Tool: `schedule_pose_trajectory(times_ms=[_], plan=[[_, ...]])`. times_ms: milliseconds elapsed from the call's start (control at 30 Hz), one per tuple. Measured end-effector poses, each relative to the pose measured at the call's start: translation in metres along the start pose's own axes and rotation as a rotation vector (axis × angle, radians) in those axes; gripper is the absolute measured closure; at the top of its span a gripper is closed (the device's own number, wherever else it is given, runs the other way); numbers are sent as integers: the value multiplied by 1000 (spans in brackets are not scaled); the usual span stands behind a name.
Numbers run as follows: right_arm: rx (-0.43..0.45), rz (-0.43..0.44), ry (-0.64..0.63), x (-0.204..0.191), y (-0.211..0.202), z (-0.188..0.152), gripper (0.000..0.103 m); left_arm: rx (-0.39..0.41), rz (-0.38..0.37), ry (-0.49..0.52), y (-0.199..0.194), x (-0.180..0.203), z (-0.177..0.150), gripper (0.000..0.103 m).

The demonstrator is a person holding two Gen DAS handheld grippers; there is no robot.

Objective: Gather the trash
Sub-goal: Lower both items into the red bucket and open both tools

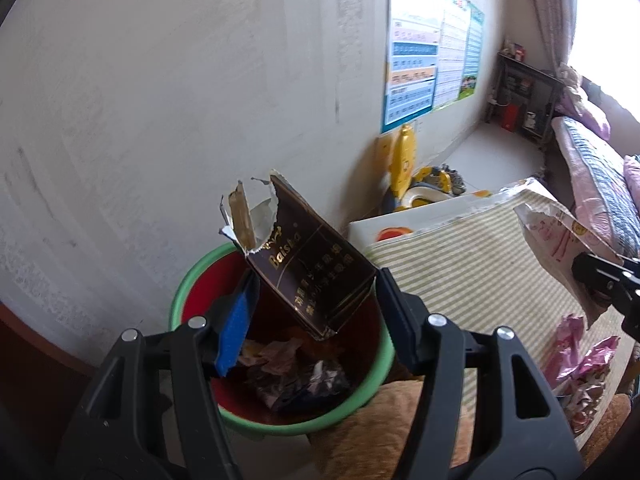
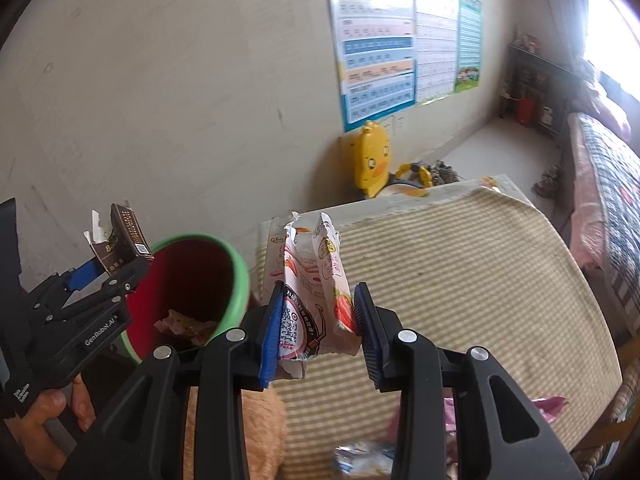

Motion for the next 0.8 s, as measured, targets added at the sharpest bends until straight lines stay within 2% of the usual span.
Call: schedule_pose_trajectory(times_ms=[500, 800], plan=[[-61, 105, -81, -76, 36, 7, 70, -84, 74, -82, 19, -67, -33, 45], [-103, 190, -69, -110, 54, 11, 69, -152, 31, -131, 33, -85, -55, 45]])
Point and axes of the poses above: each gripper's, at about its wrist camera, not at the fingertips, and y roughly the way its jaws point, x to its right, z to its top, the point moved 9 cm from there along y, roughly the way its jaws point, and after that the axes turned 4 degrees about y, right-handed, at the moved point
